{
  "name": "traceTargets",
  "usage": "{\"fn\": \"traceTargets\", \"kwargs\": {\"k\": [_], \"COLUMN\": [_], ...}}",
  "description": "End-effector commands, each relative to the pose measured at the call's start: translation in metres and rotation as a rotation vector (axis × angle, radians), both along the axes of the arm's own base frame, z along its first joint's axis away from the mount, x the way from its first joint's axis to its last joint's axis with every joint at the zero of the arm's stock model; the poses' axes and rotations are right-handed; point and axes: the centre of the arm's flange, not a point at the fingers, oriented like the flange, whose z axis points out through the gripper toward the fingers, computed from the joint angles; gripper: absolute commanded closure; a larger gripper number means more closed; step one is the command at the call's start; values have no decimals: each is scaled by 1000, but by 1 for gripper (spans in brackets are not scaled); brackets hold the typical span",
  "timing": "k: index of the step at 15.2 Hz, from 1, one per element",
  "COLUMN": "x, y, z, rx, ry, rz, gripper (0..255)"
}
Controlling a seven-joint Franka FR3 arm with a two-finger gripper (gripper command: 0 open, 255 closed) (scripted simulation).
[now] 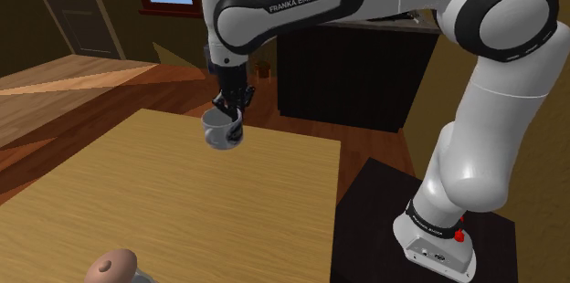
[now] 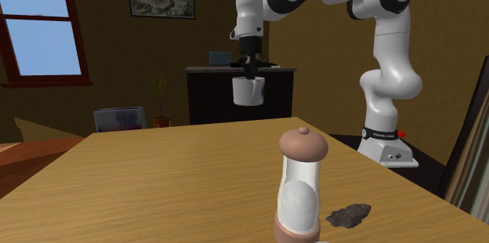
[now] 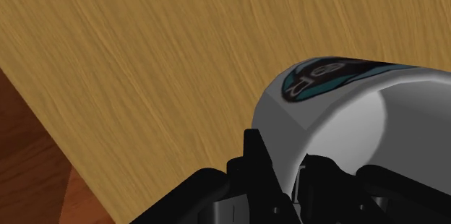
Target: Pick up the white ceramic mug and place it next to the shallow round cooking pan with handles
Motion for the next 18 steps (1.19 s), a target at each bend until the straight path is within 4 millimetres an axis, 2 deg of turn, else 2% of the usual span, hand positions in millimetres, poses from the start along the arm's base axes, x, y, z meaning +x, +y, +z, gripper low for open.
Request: {"fn": "traceTargets", "kwargs": {"k": [1, 18], "x": [-18, -172], "y": [18, 181], "z": [-2, -13], "rx": [0, 0], "ry": [0, 0], "rz": [-1, -1], "gripper": [255, 255]}}
